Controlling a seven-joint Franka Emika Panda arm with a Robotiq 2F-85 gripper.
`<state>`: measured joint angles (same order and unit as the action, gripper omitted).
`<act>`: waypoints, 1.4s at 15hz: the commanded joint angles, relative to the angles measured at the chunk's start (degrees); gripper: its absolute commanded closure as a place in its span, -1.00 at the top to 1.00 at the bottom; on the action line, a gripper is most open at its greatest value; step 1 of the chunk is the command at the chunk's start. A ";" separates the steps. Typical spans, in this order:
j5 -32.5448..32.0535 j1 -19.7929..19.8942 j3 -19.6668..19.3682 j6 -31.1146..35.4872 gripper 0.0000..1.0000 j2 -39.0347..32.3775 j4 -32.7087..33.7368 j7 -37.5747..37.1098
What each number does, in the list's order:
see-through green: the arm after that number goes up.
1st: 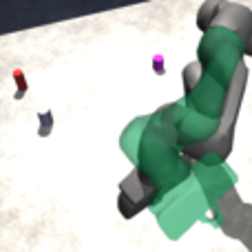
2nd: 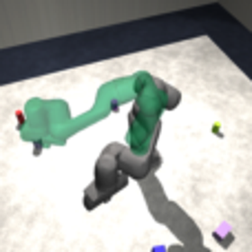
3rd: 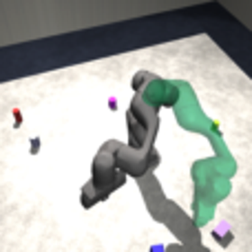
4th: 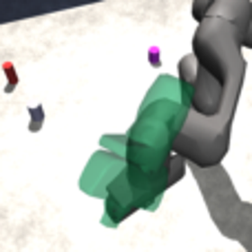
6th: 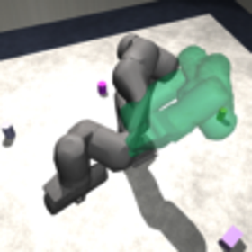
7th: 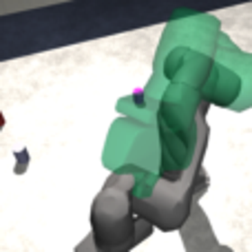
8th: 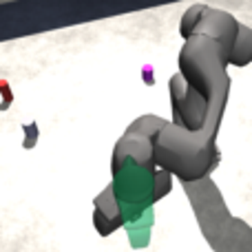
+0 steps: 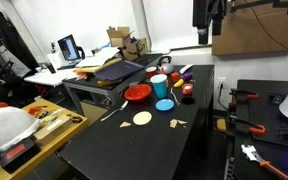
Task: Move the left fork to the right front
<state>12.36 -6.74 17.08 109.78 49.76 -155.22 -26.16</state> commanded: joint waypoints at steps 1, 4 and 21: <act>0.02 0.10 0.04 -0.15 1.00 0.00 0.11 0.07; 0.02 0.10 0.04 -0.15 1.00 0.00 0.11 0.07; -0.35 -0.36 1.05 -0.91 1.00 -1.08 1.27 0.17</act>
<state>12.27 -6.79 17.32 109.72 49.67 -155.19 -25.90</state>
